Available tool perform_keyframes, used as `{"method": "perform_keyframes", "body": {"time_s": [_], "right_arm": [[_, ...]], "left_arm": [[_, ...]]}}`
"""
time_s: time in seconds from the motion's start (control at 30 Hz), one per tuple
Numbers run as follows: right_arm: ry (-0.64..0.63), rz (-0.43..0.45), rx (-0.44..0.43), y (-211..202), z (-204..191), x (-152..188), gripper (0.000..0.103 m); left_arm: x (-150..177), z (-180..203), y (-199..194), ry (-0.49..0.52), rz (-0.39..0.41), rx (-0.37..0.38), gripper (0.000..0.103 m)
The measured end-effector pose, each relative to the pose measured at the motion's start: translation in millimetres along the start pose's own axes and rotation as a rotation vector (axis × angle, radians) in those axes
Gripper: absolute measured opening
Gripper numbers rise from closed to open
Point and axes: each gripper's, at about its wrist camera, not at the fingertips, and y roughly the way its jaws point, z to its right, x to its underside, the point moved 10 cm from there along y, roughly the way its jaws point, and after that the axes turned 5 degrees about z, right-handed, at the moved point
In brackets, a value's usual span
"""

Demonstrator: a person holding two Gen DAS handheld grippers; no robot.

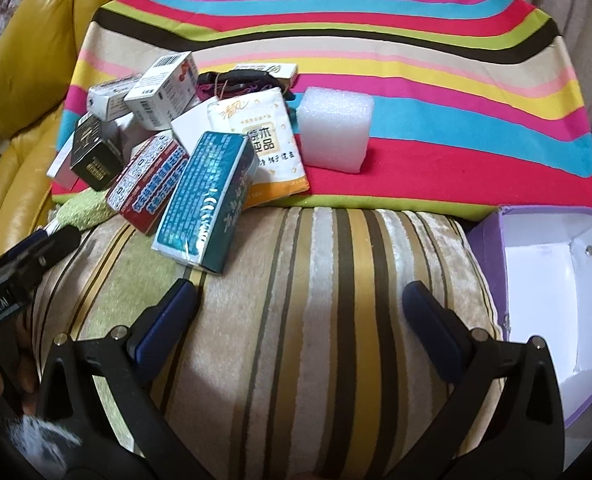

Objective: Organize objects
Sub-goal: 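Grasp the white printed box with the left tool while the right tool grasps the blue box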

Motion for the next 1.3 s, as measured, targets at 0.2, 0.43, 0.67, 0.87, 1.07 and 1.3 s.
{"method": "perform_keyframes", "body": {"time_s": [0.2,0.43,0.67,0.87,1.07,1.3], "right_arm": [[0.022,0.069,-0.079,-9.2,3.3,-7.3,0.103],[0.081,0.168,-0.166,-24.2,-9.7,-18.9,0.103],[0.070,0.228,-0.187,-28.7,-27.0,-37.3,0.103],[0.085,0.227,-0.166,-18.9,-33.2,-49.1,0.103],[0.082,0.184,-0.153,-6.2,-38.0,-53.3,0.091],[0.104,0.124,-0.156,9.2,-38.1,-50.9,0.070]], "left_arm": [[-12.0,-7.4,-15.2,-0.070,0.075,0.040,0.096],[-32.8,-32.3,-24.7,-0.110,0.135,0.002,0.093],[-57.1,-78.5,-10.5,-0.101,0.118,-0.142,0.089],[-76.3,-100.5,19.4,-0.047,0.051,-0.204,0.089],[-86.8,-122.5,51.4,-0.023,-0.013,-0.251,0.083],[-83.1,-127.4,73.9,0.004,-0.080,-0.266,0.063]]}}
